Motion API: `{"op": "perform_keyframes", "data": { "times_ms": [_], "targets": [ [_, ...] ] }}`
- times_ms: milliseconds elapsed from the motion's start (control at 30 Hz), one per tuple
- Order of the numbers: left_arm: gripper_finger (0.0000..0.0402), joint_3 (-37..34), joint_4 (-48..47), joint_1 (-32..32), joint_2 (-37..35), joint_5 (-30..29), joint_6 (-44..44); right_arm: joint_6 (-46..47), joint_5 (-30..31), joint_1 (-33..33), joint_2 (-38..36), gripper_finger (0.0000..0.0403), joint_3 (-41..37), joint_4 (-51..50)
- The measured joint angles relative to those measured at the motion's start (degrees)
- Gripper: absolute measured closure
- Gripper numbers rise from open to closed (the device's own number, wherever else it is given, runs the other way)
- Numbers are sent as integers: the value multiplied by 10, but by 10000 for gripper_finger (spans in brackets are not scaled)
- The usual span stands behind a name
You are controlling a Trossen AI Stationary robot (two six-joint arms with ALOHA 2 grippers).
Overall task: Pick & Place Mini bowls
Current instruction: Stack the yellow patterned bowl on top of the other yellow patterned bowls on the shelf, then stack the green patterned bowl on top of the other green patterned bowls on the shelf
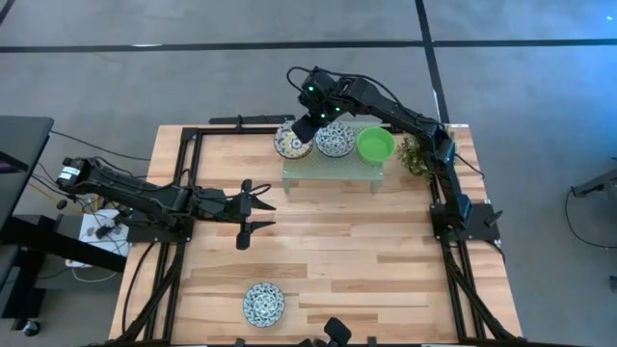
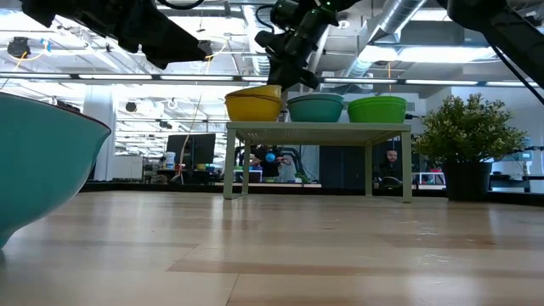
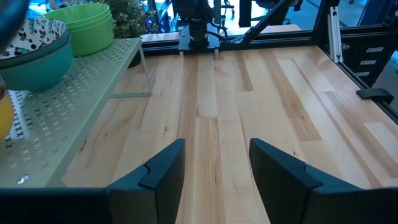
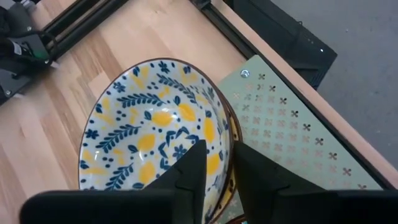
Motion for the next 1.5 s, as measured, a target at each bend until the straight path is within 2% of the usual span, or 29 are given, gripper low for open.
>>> {"op": "perform_keyframes", "data": {
  "times_ms": [267, 433, 667, 733, 833, 933, 1000, 1100, 1233, 1367, 1500],
  "targets": [
    [221, 0, 0, 0, 0, 0, 0, -13, 0, 0, 0, 280, 0, -2],
    [221, 0, 0, 0, 0, 0, 0, -75, 0, 0, 0, 251, 0, -15],
    [221, 0, -1, 0, 0, 9, -6, -110, 0, 0, -24, 237, 38, -17],
    [221, -1, -2, 0, 0, 41, -31, -110, -1, 0, -37, 237, 55, -17],
    [221, -12, -2, 0, 0, 119, -90, -110, -1, 8, -70, 240, 58, -24],
    [221, -30, -2, -5, 0, 198, -204, -112, -3, 24, -106, 246, 57, -80],
    [223, -42, -7, -17, 1, 224, -284, -135, -3, 39, -128, 251, 57, -142],
    [230, -58, -7, -51, 8, 224, -353, -159, -2, 73, -152, 262, 57, -209],
    [234, -62, -8, -89, 51, 202, -404, -160, -2, 133, -171, 278, 57, -242],
    [229, -62, -8, -113, 114, 204, -449, -166, -2, 203, -180, 285, 56, -244],
    [218, -58, -7, -148, 165, 238, -463, -176, -2, 266, -185, 282, 39, -237]
  ]
}}
